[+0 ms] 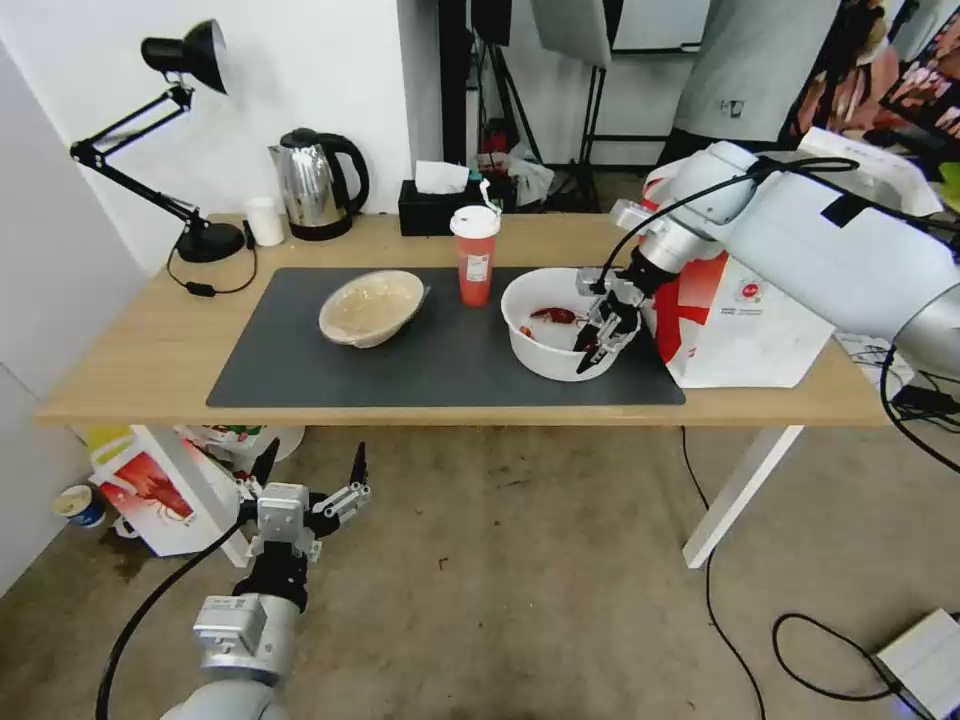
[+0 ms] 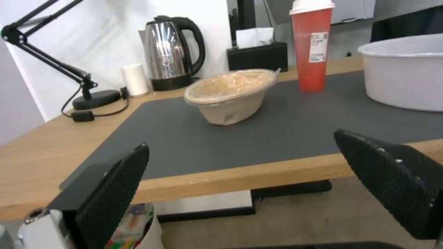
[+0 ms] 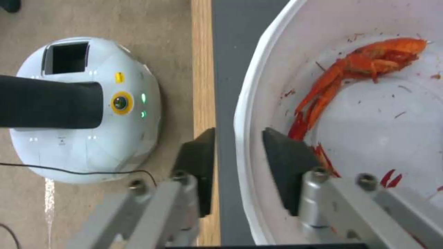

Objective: Pick up the trash from the table and place it into the takeout bag.

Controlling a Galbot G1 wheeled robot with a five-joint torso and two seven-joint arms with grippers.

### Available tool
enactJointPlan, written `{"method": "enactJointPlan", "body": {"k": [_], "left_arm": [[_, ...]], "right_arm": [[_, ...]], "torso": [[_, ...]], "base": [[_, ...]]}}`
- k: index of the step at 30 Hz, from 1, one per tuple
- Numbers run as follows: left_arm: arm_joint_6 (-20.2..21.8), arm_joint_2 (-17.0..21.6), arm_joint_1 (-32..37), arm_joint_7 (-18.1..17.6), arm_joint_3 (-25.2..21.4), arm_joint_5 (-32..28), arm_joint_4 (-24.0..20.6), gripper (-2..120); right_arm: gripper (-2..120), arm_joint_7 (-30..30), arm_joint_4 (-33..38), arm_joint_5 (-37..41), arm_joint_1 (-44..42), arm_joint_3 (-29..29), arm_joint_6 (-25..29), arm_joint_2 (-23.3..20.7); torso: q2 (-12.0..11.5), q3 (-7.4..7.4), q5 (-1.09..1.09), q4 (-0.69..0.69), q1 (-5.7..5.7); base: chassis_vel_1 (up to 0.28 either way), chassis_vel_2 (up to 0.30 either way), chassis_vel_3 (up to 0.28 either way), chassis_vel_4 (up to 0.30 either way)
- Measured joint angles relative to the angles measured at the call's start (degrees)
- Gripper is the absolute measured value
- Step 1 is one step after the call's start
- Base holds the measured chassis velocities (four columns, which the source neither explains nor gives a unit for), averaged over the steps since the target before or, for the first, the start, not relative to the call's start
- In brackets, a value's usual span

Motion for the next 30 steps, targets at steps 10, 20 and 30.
{"method": "enactJointPlan", "body": {"k": [10,20,30], "left_arm": [[0.0,0.0,0.0,0.0,0.0,0.0,0.0,100],[0.0,0.0,0.0,0.0,0.0,0.0,0.0,100],[0.0,0.0,0.0,0.0,0.0,0.0,0.0,100]], "right_arm": [[0,0.0,0.1,0.1,-0.1,0.6,-0.1,-0.3],[0,0.0,0.4,0.2,0.0,0.8,-0.3,-0.8],[0,0.0,0.3,0.3,0.2,1.6,-0.4,-1.2]], "torso": [[0.0,0.00,0.01,0.00,-0.01],[0.0,0.00,0.01,0.00,-0.01],[0.0,0.00,0.00,0.00,-0.01]], "base": [[0.000,0.000,0.000,0.000],[0.000,0.000,0.000,0.000],[0.000,0.000,0.000,0.000]]}}
